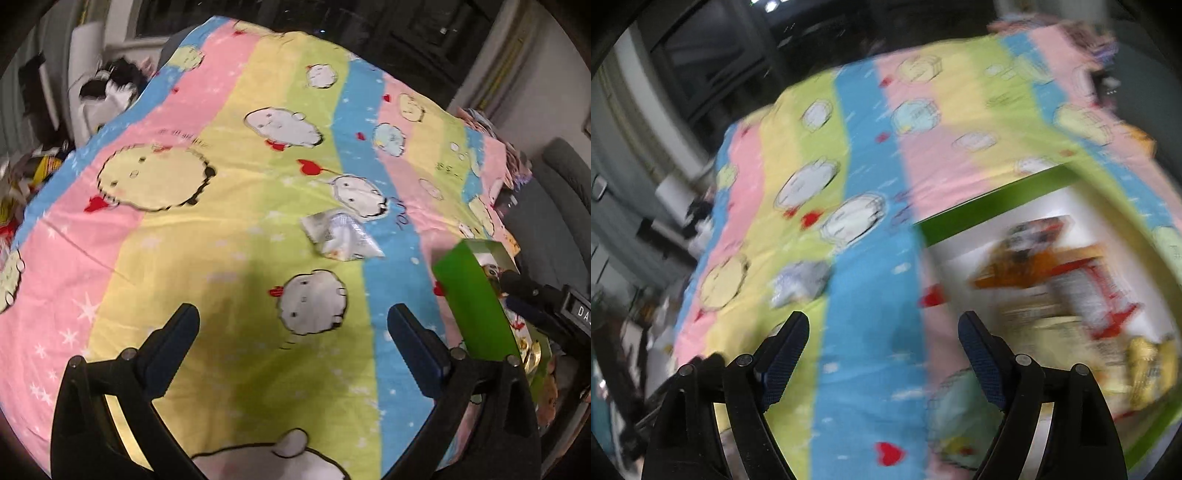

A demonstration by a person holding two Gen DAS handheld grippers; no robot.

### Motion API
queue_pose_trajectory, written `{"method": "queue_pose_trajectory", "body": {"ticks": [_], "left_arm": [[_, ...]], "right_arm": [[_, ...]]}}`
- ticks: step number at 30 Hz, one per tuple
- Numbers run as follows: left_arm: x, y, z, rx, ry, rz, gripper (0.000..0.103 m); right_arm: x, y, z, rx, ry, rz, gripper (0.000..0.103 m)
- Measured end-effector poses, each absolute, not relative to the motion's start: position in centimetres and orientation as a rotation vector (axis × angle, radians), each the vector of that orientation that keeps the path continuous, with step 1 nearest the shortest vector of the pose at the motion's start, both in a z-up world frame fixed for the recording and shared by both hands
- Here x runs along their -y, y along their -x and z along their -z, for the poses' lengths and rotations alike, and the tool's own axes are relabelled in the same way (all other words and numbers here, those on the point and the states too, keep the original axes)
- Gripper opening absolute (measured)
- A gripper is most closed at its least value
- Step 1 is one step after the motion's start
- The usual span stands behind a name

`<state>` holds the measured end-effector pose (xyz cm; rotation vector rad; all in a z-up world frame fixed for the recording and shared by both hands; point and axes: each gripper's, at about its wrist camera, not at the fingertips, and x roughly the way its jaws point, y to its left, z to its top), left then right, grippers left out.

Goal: Organize snacks

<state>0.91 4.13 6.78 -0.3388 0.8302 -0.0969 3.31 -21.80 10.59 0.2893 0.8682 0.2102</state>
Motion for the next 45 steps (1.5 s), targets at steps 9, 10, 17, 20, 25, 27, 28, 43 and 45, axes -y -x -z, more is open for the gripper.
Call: {"method": "queue_pose_trajectory", "body": {"ticks": [9,10,17,20,25,27,28,43,45], "left_arm": [[-5.5,-1.0,-6.0,-0.867,0.346,0.046,0.102],[-5.8,-1.1,-5.9,-0.871,0.353,0.042,0.102],[-7.0,-1.3,-5.7,-0.891,0.386,0.024,0.102],[-7.0,-1.3,-5.8,-0.895,0.376,0.026,0.102],[-7.1,-1.3,-5.7,-0.898,0.385,0.032,0.102],[-7.1,-1.3,-5.7,-0.901,0.388,0.035,0.102],[-7.2,-1.3,-5.7,-0.899,0.390,0.033,0.102],[-5.4,-1.0,-5.5,-0.904,0.345,0.045,0.102],[-5.0,-0.9,-5.6,-0.902,0.339,0.058,0.102]], "right_arm": [[11.9,-11.4,-8.6,-1.064,-0.218,-0.284,0.084],[11.3,-11.9,-8.4,-1.063,-0.202,-0.279,0.084],[6.8,-15.3,-6.1,-1.083,0.005,-0.218,0.083],[6.4,-15.7,-5.1,-1.106,0.030,-0.223,0.066],[6.5,-14.6,-5.0,-1.084,0.043,-0.252,0.056],[7.1,-13.8,-5.5,-1.081,0.009,-0.277,0.056],[7.6,-13.2,-6.0,-1.076,-0.016,-0.300,0.056],[13.1,-2.5,-4.1,-1.107,-0.119,-0.392,0.056],[13.5,-2.5,-3.6,-1.115,-0.123,-0.392,0.056]]}}
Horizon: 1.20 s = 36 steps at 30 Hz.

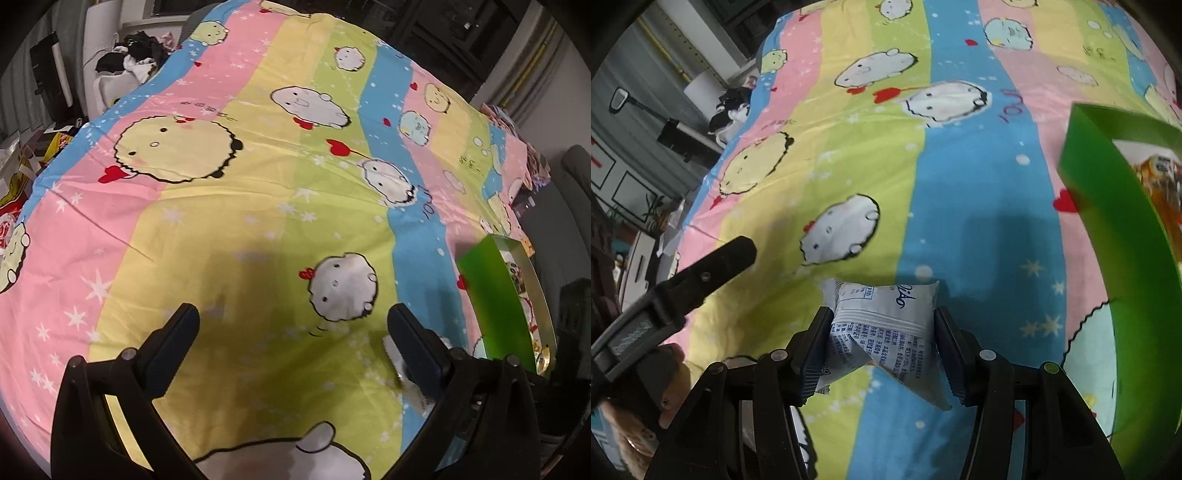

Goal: Organize snacks

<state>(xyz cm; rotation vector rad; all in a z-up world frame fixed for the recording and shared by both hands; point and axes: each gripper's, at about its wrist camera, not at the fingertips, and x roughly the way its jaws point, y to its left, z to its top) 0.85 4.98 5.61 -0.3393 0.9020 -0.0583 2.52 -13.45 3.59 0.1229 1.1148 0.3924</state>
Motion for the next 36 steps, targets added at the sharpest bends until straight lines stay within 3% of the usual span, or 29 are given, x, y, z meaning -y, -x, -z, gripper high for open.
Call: {"method": "queue_pose_trajectory", "body": {"ticks": [4,6,9,19,30,36], "left_arm": [[-4.1,-0.4,-6.2,-0.863,0.324,0.092,0.102],[-3.8,-0.2,-6.4,-0.851,0.329,0.113,0.101],[-3.4,0.1,-6.8,-0.849,0.344,0.153,0.101],[0.5,0.8,-6.5,-0.892,0.332,0.338,0.097],[3.4,0.3,-4.0,-1.011,0.307,0.401,0.074],[3.8,0.4,-3.5,-1.022,0.297,0.418,0.071]], "right_arm": [[14.5,-2.3,-4.3,-1.085,-0.149,-0.399,0.064],[15.2,-2.0,-5.2,-1.045,-0.161,-0.399,0.073],[16.6,-1.8,-6.3,-1.007,-0.206,-0.387,0.076],[19.1,-2.7,-6.2,-1.007,-0.414,-0.480,0.077],[16.9,-3.6,-3.7,-1.119,-0.399,-0.544,0.077],[16.3,-3.6,-3.1,-1.138,-0.372,-0.541,0.077]]}}
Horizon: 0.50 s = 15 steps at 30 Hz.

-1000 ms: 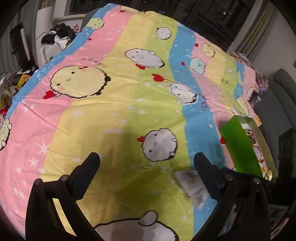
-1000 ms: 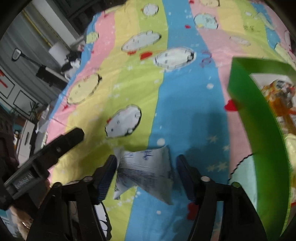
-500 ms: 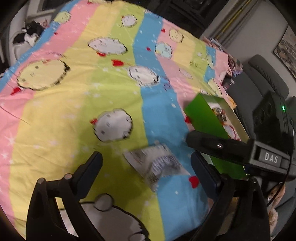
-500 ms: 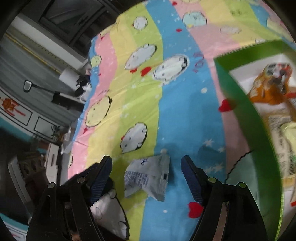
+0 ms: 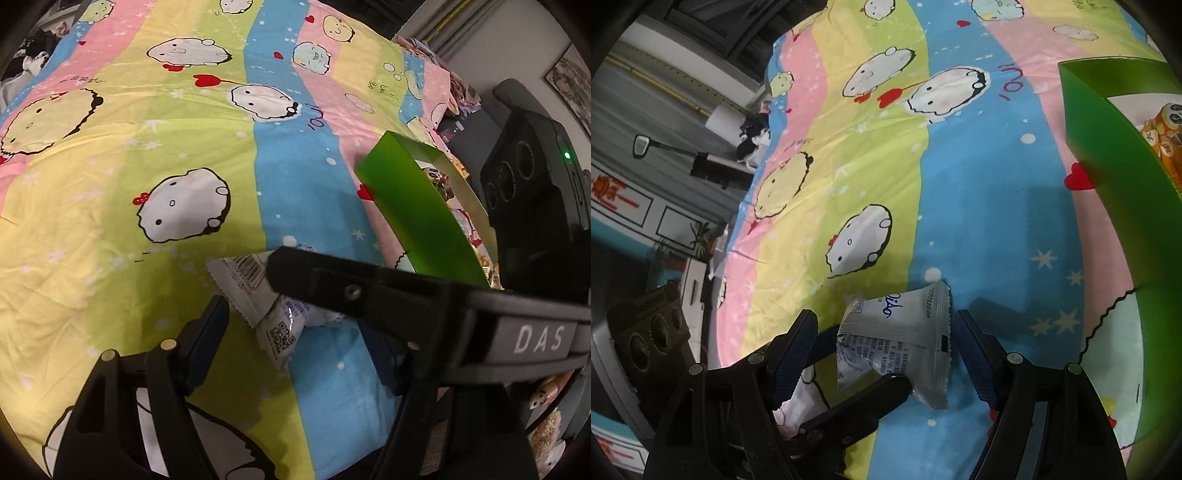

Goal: Organize snacks

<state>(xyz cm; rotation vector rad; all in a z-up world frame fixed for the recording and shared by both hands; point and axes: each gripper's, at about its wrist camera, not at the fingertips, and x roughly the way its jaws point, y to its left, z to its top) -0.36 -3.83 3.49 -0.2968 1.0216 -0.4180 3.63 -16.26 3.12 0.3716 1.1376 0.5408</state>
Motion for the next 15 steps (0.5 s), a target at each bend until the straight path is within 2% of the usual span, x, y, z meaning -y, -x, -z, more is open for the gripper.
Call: {"method": "queue_pose_trajectory", "body": {"ticks": [4,6,10,12,15], "left_arm": [[4.0,0.2,-3.0,-1.043,0.305,0.435,0.067],[4.2,0.2,-2.8,-1.054,0.310,0.446,0.061],[4.5,0.3,-2.8,-1.036,0.282,0.445,0.054],[4.7,0.2,-2.6,-1.036,0.277,0.446,0.054],[4.7,0.2,-2.7,-1.028,0.271,0.444,0.054]], "right_arm": [[15.9,-3.8,-2.4,-1.163,-0.360,-0.536,0.076],[15.7,-3.9,-2.1,-1.174,-0.350,-0.532,0.075],[15.3,-3.8,-1.9,-1.171,-0.324,-0.538,0.073],[15.3,-3.7,-1.9,-1.168,-0.322,-0.542,0.064],[15.4,-3.6,-1.8,-1.164,-0.331,-0.550,0.061]]}}
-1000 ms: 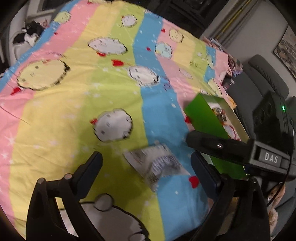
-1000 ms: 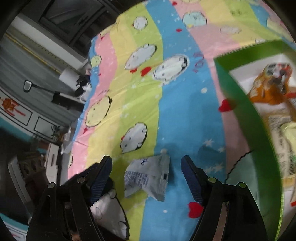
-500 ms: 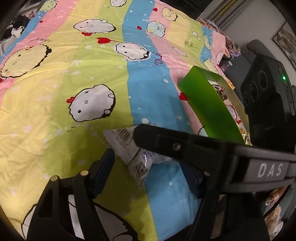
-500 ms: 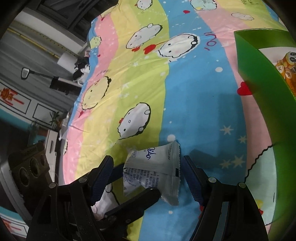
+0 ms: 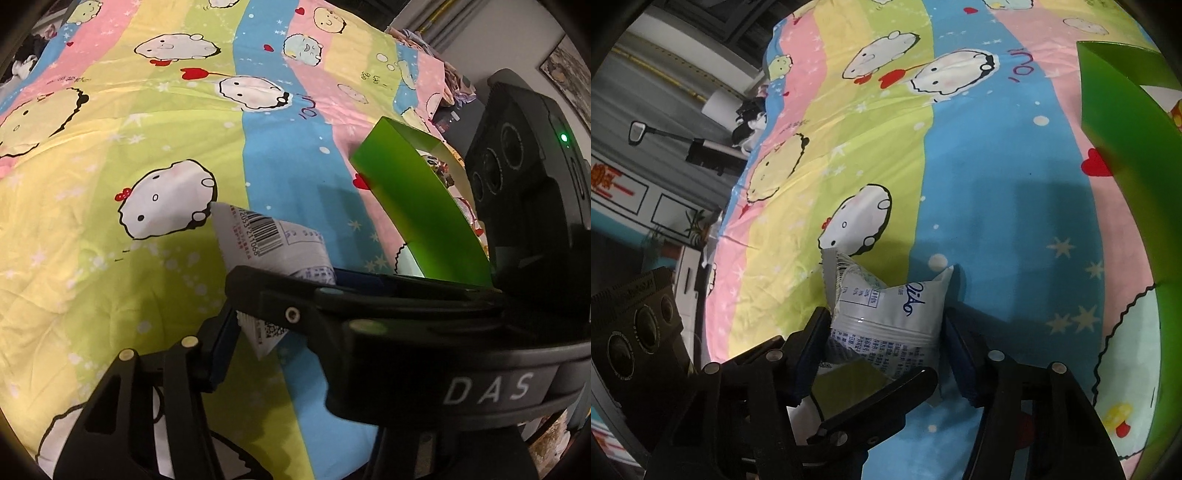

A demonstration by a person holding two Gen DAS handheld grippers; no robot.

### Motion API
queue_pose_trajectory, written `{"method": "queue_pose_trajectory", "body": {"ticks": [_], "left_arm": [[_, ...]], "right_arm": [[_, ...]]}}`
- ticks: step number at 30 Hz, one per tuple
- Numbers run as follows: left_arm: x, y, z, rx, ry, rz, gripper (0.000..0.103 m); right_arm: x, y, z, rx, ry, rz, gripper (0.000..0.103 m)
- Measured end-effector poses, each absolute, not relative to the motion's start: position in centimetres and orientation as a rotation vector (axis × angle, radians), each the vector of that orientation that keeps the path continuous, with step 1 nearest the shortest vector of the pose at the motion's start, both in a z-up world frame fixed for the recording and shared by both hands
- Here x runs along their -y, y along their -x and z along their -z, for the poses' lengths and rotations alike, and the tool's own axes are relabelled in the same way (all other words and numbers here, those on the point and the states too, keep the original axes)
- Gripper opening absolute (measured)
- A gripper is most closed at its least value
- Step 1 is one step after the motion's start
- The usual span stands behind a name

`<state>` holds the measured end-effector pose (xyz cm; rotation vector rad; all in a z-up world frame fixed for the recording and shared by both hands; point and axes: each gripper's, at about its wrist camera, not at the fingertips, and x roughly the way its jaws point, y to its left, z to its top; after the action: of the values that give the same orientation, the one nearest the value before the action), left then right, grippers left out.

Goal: Organize snacks

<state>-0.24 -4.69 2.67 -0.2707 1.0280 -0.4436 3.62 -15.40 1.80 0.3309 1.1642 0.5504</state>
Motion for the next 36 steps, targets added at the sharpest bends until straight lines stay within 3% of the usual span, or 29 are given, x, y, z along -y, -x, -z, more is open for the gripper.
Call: {"method": "queue_pose_trajectory", "body": {"ticks": [17,36], "left_arm": [[5.0,1.9,-7.2,-0.863,0.234,0.454,0.052],[10.3,4.4,-13.8,-0.686,0.106,0.486,0.052]], "right_arm": [[15.5,-1.6,-6.7,-0.991,-0.293,-0.563,0.061],[21.5,1.8,-13.1,-0.769,-0.359,-0.565,0.061]]}}
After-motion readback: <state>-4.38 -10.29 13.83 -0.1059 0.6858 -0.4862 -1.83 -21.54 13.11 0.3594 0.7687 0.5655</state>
